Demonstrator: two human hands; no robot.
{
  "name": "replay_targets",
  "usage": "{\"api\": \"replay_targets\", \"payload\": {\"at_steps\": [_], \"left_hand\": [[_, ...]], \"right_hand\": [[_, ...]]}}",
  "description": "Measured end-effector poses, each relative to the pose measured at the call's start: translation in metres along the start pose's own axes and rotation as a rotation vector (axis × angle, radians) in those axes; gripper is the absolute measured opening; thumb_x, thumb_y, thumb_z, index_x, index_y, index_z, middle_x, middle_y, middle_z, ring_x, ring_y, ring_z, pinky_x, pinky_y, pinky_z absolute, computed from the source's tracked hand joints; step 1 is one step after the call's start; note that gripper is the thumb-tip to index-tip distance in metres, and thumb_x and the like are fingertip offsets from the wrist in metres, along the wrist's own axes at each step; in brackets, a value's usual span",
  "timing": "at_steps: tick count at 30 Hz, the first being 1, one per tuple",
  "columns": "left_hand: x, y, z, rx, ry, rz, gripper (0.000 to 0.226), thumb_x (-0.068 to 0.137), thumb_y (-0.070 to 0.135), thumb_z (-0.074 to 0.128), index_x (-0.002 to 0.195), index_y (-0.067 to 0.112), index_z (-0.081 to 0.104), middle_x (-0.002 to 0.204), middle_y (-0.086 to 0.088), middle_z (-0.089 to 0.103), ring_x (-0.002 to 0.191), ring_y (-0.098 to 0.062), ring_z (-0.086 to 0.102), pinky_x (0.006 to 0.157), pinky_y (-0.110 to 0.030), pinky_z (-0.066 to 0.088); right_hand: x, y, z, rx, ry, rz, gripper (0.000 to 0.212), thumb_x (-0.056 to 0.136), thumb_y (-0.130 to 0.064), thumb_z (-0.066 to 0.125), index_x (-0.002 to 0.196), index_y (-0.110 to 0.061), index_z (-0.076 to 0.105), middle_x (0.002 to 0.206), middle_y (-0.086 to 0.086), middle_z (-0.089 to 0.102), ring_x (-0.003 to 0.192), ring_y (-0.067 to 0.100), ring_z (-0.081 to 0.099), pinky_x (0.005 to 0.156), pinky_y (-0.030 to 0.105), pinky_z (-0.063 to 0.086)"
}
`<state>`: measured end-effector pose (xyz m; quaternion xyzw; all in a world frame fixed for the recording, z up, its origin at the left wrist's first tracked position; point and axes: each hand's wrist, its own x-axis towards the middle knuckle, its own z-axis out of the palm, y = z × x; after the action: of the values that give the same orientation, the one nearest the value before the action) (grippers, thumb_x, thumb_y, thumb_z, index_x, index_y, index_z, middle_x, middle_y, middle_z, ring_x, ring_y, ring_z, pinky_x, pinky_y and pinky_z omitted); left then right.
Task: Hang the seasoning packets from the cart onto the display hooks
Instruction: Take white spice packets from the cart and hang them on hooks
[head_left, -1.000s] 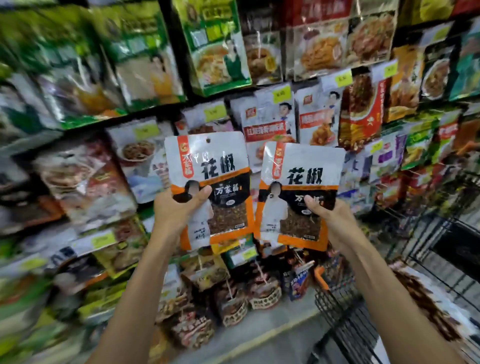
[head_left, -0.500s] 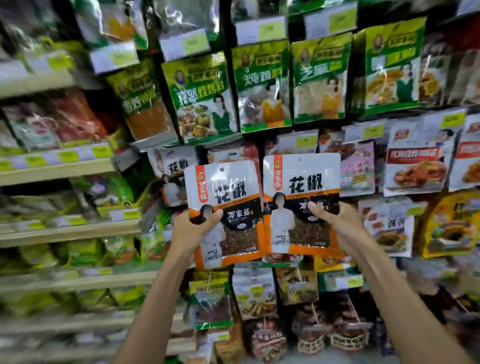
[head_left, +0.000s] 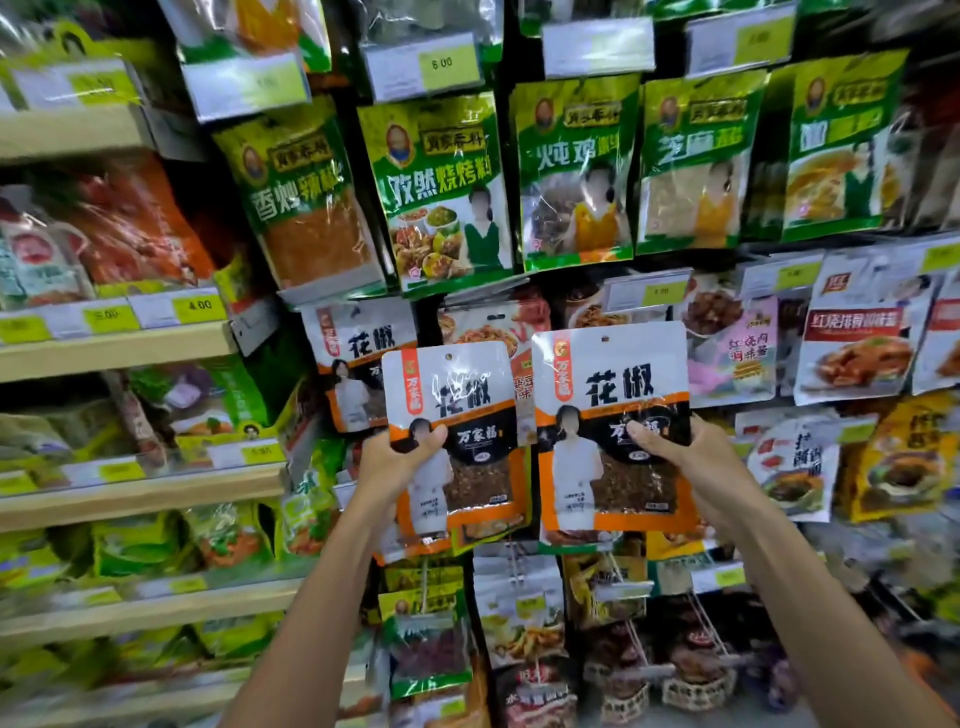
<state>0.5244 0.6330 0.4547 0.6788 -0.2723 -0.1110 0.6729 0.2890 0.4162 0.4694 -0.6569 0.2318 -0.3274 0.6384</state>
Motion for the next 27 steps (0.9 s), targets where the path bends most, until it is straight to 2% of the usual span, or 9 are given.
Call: {"api": "replay_targets", "payload": {"at_steps": [2, 6, 9, 12, 14, 16, 18, 21, 27], "left_hand": [[0.009, 0.002, -0.010, -0.001, 0.014, 0.026, 0.037, 0.063, 0.044, 0.078, 0.091, 0.023, 0.068, 0.087, 0.005, 0.071, 0.086, -0.014, 0.065, 0.081, -0.034, 0.052], [0.023, 0.005, -0.032, -0.002, 0.060, 0.049, 0.051, 0.064, 0.044, 0.076, 0.096, 0.006, 0.066, 0.071, 0.013, 0.066, 0.072, -0.005, 0.062, 0.071, -0.027, 0.048], [0.034, 0.007, -0.048, -0.019, 0.106, 0.030, 0.050, 0.064, 0.043, 0.077, 0.103, 0.014, 0.068, 0.088, 0.008, 0.071, 0.086, -0.010, 0.065, 0.074, -0.026, 0.052], [0.047, 0.007, -0.060, -0.024, 0.129, 0.018, 0.026, 0.073, 0.035, 0.077, 0.092, 0.020, 0.067, 0.090, 0.000, 0.070, 0.087, -0.016, 0.064, 0.081, -0.034, 0.050], [0.053, 0.007, -0.066, -0.042, 0.121, 0.006, 0.028, 0.072, 0.035, 0.077, 0.089, 0.017, 0.065, 0.094, -0.005, 0.068, 0.091, -0.022, 0.062, 0.085, -0.039, 0.049], [0.058, 0.007, -0.070, -0.058, 0.109, -0.002, 0.038, 0.068, 0.037, 0.077, 0.096, 0.014, 0.064, 0.103, -0.009, 0.067, 0.100, -0.027, 0.062, 0.092, -0.044, 0.049], [0.062, 0.006, -0.074, -0.058, 0.117, 0.004, 0.035, 0.074, 0.032, 0.077, 0.102, 0.016, 0.065, 0.109, -0.010, 0.069, 0.106, -0.028, 0.062, 0.097, -0.048, 0.049], [0.067, 0.005, -0.078, -0.089, 0.126, -0.008, 0.034, 0.070, 0.033, 0.078, 0.099, 0.021, 0.067, 0.107, -0.006, 0.070, 0.106, -0.026, 0.064, 0.097, -0.048, 0.050], [0.076, 0.002, -0.084, -0.117, 0.122, -0.008, 0.040, 0.061, 0.039, 0.078, 0.097, 0.024, 0.067, 0.101, 0.002, 0.072, 0.102, -0.021, 0.065, 0.091, -0.039, 0.052]], "right_hand": [[0.008, 0.000, 0.006, -0.006, -0.015, -0.007, 0.048, 0.058, -0.047, 0.079, 0.094, -0.015, 0.072, 0.091, -0.005, 0.076, 0.095, 0.011, 0.068, 0.083, 0.029, 0.046], [0.023, -0.003, 0.029, 0.018, -0.077, -0.031, 0.051, 0.059, -0.047, 0.078, 0.101, -0.020, 0.070, 0.096, -0.010, 0.076, 0.093, 0.001, 0.068, 0.078, 0.022, 0.046], [0.033, -0.002, 0.050, 0.041, -0.118, -0.038, 0.043, 0.062, -0.045, 0.077, 0.097, -0.022, 0.071, 0.097, -0.011, 0.075, 0.092, 0.001, 0.069, 0.080, 0.024, 0.046], [0.039, 0.000, 0.069, 0.048, -0.153, -0.031, 0.038, 0.064, -0.044, 0.077, 0.095, -0.022, 0.072, 0.097, -0.009, 0.076, 0.091, 0.002, 0.069, 0.079, 0.024, 0.046], [0.043, 0.001, 0.078, 0.060, -0.169, -0.011, 0.040, 0.065, -0.044, 0.078, 0.098, -0.023, 0.071, 0.097, -0.010, 0.075, 0.091, -0.001, 0.068, 0.079, 0.023, 0.045], [0.045, 0.003, 0.086, 0.060, -0.176, -0.005, 0.038, 0.065, -0.045, 0.078, 0.095, -0.023, 0.072, 0.095, -0.011, 0.076, 0.088, -0.002, 0.068, 0.077, 0.022, 0.044], [0.047, 0.003, 0.092, 0.059, -0.173, -0.001, 0.033, 0.066, -0.043, 0.078, 0.092, -0.024, 0.072, 0.093, -0.013, 0.076, 0.086, -0.004, 0.068, 0.076, 0.021, 0.044], [0.048, 0.004, 0.098, 0.057, -0.187, -0.004, 0.027, 0.071, -0.039, 0.076, 0.093, -0.024, 0.073, 0.095, -0.012, 0.076, 0.089, -0.002, 0.068, 0.078, 0.022, 0.045], [0.051, 0.003, 0.108, 0.067, -0.189, -0.014, 0.034, 0.069, -0.039, 0.075, 0.097, -0.022, 0.071, 0.096, -0.012, 0.075, 0.091, -0.003, 0.068, 0.078, 0.020, 0.045]]}}
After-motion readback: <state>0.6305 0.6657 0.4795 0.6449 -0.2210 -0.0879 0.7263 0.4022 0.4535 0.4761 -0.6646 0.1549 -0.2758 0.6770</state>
